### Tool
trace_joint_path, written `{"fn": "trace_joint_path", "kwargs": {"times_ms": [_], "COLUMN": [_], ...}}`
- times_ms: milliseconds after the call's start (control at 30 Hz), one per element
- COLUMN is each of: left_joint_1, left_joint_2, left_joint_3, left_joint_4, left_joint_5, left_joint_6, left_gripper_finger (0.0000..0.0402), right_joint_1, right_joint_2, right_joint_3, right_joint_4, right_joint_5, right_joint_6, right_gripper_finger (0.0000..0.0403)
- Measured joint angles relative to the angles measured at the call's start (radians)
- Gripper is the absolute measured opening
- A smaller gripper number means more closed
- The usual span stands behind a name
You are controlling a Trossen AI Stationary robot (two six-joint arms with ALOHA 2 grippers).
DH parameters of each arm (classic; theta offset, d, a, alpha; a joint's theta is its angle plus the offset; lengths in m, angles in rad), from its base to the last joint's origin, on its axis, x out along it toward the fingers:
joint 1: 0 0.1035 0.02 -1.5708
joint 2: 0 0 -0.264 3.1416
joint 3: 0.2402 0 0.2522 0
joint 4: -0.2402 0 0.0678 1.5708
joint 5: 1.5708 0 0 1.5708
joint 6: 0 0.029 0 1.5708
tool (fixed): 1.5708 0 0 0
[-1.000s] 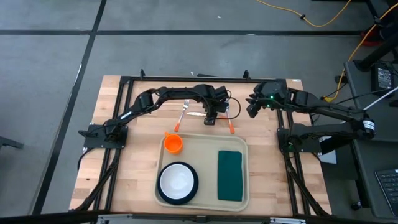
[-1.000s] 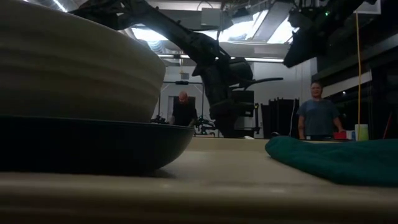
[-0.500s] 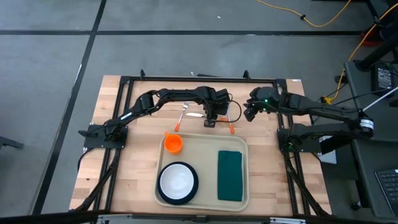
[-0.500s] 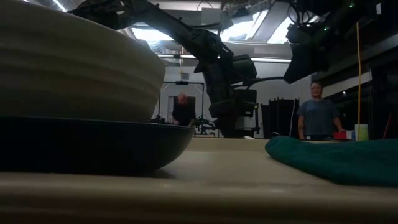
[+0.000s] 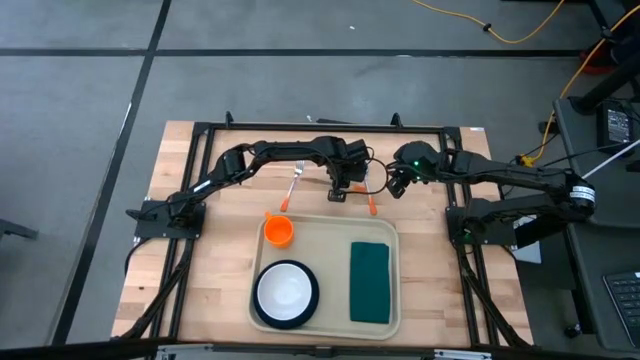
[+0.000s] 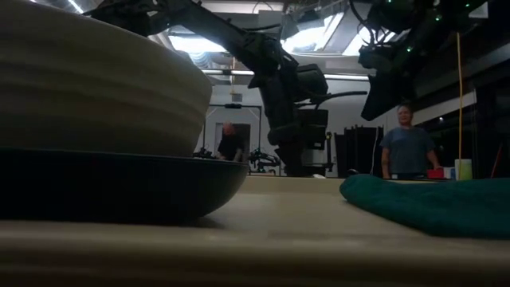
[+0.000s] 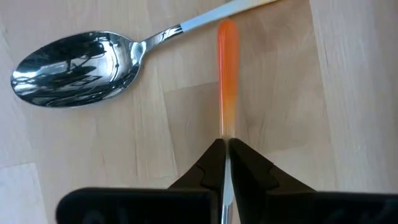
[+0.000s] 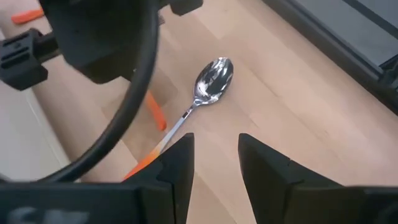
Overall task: Set up tray
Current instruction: Put the knife on the napkin
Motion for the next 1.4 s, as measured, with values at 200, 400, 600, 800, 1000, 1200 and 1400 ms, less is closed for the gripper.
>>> {"fn": "trace_joint_path", "kwargs": {"times_ms": [200,400,600,800,1000,1200,1400], "left_joint_1": [0.001,0.001,0.011,0.012,0.013,0.018,0.017], "left_joint_2": [0.0,-0.001,-0.001,-0.002,0.004,0.023,0.023], "left_joint_3": [0.0,0.0,0.0,-0.008,-0.007,-0.008,-0.008], "left_joint_4": [-0.001,0.0,-0.001,0.007,0.022,-0.003,-0.001], "left_joint_5": [0.009,0.012,0.066,0.081,0.031,0.018,0.004], "left_joint_6": [0.008,0.009,0.016,0.042,0.042,0.006,-0.009], "left_gripper_finger": [0.0007,0.0007,0.0018,0.0072,0.014,0.0171,0.0168], "right_joint_1": [0.0,0.0,0.0,0.0,0.0,0.0,0.0], "right_joint_2": [0.004,0.005,0.005,0.005,0.005,0.005,0.005], "right_joint_3": [0.0,0.0,0.0,0.0,0.0,0.0,0.0], "right_joint_4": [0.028,0.029,0.029,0.029,0.029,0.029,0.03], "right_joint_5": [0.0,0.0,-0.018,-0.021,-0.026,-0.048,-0.06], "right_joint_6": [0.001,0.001,0.0,0.0,0.0,0.0,-0.002], "right_gripper_finger": [0.0131,0.0131,0.0131,0.0131,0.0131,0.0131,0.0131]}}
